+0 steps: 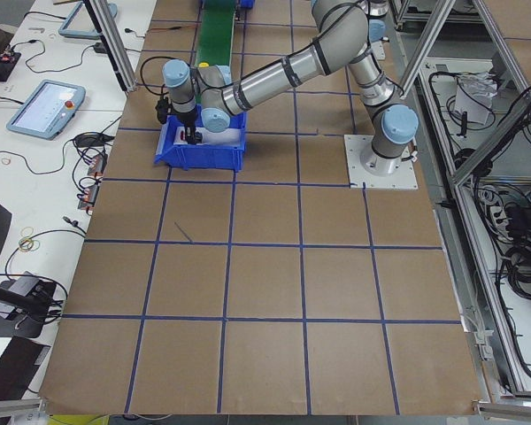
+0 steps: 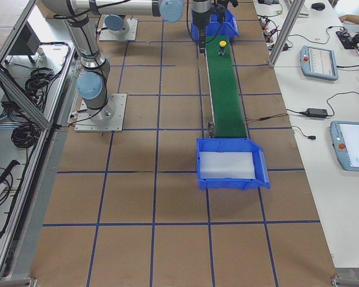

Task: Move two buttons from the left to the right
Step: 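Lower the left gripper and grasp the red mushroom button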

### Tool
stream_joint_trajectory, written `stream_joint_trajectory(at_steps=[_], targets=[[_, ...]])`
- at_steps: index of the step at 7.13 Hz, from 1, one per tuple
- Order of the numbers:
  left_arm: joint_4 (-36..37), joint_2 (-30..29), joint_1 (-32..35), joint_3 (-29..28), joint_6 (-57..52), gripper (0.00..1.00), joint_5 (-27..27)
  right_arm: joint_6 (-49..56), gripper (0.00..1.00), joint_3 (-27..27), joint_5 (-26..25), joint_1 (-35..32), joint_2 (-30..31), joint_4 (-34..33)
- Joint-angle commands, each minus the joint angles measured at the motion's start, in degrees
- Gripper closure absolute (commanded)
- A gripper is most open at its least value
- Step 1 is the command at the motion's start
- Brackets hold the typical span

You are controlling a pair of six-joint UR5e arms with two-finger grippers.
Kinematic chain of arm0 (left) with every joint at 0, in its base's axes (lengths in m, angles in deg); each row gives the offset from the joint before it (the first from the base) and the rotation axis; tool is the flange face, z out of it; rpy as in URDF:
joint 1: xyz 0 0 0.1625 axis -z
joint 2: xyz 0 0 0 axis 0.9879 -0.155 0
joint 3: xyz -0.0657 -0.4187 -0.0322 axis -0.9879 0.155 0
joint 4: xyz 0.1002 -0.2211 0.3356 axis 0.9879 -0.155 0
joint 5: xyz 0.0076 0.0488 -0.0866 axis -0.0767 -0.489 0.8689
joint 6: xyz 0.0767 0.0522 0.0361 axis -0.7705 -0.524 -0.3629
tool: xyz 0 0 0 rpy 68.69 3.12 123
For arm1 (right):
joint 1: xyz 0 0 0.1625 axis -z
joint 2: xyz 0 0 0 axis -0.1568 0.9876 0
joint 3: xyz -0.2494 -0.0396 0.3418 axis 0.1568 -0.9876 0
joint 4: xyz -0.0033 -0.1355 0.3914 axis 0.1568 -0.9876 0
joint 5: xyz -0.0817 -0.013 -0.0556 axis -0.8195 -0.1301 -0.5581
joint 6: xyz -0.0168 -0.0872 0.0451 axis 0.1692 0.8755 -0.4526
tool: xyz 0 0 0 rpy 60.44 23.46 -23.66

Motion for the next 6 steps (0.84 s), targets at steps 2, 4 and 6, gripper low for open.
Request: stream_joint_trajectory(at_steps=[2,4,6], targets=[[0.68,-0.81,0.00,0.16,0.09,0.28,0.09,0.00,0.00,0.00,0.02,0.00,0.00,-0.03],[1.12,-1.25,0.00,0.16,0.18,0.29,0.17,0.00,0.00,0.00,0.02,0.00,0.00,-0.03],[1.21,-1.16,0.00,0.34,0.27,0.45,0.52,0.00,0.00,0.00,0.02,0.00,0.00,-0.03]])
